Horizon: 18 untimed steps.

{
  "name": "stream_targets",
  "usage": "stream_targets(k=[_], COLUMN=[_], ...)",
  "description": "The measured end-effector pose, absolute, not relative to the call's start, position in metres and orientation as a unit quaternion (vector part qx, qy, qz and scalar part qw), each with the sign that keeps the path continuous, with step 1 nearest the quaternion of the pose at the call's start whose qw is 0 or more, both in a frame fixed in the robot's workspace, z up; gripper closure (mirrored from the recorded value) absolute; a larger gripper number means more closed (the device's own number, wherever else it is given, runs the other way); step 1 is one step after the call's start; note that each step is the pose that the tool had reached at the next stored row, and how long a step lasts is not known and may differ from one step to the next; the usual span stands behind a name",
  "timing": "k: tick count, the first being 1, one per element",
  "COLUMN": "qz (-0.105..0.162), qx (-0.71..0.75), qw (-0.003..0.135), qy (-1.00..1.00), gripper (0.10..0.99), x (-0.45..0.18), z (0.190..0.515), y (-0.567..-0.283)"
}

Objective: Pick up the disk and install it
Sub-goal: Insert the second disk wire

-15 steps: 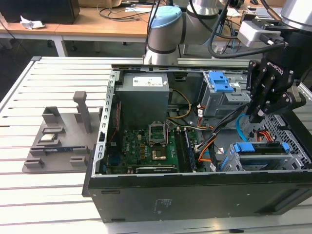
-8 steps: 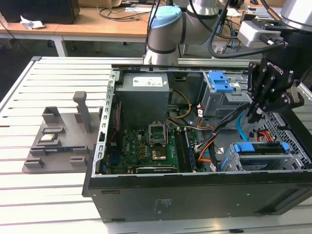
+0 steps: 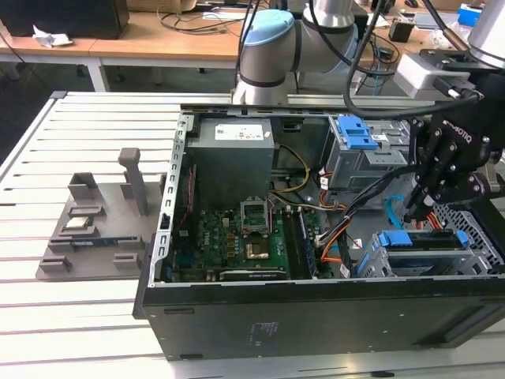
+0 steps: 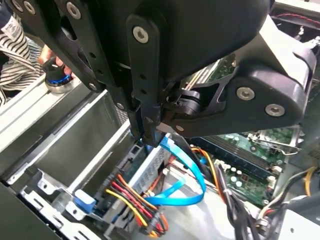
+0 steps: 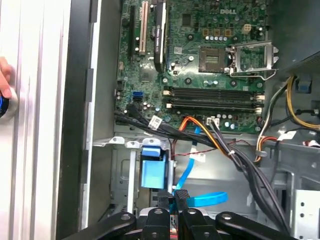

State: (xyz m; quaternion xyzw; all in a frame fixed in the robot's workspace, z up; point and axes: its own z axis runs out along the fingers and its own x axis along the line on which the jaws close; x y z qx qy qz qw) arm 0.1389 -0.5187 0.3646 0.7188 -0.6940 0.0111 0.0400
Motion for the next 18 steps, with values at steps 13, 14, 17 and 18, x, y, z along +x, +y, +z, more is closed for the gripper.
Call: stream_targets(k=[13, 14, 17, 18], qz=[0.011, 0.011, 0.011, 0.011], qx=[0.719, 0.719, 0.719, 0.719], qw=[0.04, 0.04, 0.04, 0.04], qy=[-0.694, -0.694, -0.694, -0.694], gripper=[0.922, 0.922, 0.922, 0.922], x=[0.156, 0.158, 0.159, 0.16], z=[0.346, 0.345, 0.343, 0.343], y=[-0.525, -0.525, -0.525, -0.525])
